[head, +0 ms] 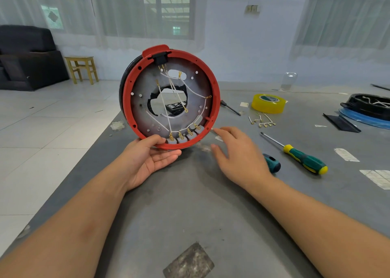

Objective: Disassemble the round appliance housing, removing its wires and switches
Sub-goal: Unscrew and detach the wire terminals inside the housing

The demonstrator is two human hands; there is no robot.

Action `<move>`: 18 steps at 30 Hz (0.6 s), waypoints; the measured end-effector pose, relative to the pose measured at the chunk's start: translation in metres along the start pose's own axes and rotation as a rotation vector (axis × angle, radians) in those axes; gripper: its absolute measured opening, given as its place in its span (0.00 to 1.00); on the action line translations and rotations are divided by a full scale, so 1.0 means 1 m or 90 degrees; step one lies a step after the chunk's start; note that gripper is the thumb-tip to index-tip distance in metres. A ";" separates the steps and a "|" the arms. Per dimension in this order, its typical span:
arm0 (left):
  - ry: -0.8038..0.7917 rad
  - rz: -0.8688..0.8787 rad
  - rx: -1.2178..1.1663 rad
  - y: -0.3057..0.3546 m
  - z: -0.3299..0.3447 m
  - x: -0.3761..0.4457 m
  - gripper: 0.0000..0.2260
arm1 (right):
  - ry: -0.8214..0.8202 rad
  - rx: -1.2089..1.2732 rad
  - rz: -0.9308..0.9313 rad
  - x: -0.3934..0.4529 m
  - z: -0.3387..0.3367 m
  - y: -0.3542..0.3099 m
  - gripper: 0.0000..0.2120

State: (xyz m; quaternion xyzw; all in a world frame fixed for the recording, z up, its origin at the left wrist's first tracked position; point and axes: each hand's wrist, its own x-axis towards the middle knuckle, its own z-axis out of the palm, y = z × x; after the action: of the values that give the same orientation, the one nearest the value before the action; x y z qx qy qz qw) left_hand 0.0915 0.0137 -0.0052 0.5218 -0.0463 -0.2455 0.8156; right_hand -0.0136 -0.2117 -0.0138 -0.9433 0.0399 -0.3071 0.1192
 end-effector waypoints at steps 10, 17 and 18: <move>0.001 -0.015 -0.001 0.002 0.001 0.000 0.08 | -0.125 -0.205 0.142 -0.020 -0.039 0.061 0.25; 0.006 -0.007 -0.031 0.003 -0.001 0.002 0.15 | -0.176 -0.155 0.120 -0.015 -0.040 0.053 0.18; 0.006 -0.007 -0.034 0.003 -0.002 0.002 0.16 | -0.177 -0.150 0.116 -0.016 -0.040 0.052 0.18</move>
State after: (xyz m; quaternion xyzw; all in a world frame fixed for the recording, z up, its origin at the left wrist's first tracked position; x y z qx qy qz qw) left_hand 0.0948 0.0152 -0.0037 0.5015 -0.0330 -0.2483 0.8281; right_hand -0.0502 -0.2676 -0.0039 -0.9766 0.1438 -0.1547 0.0396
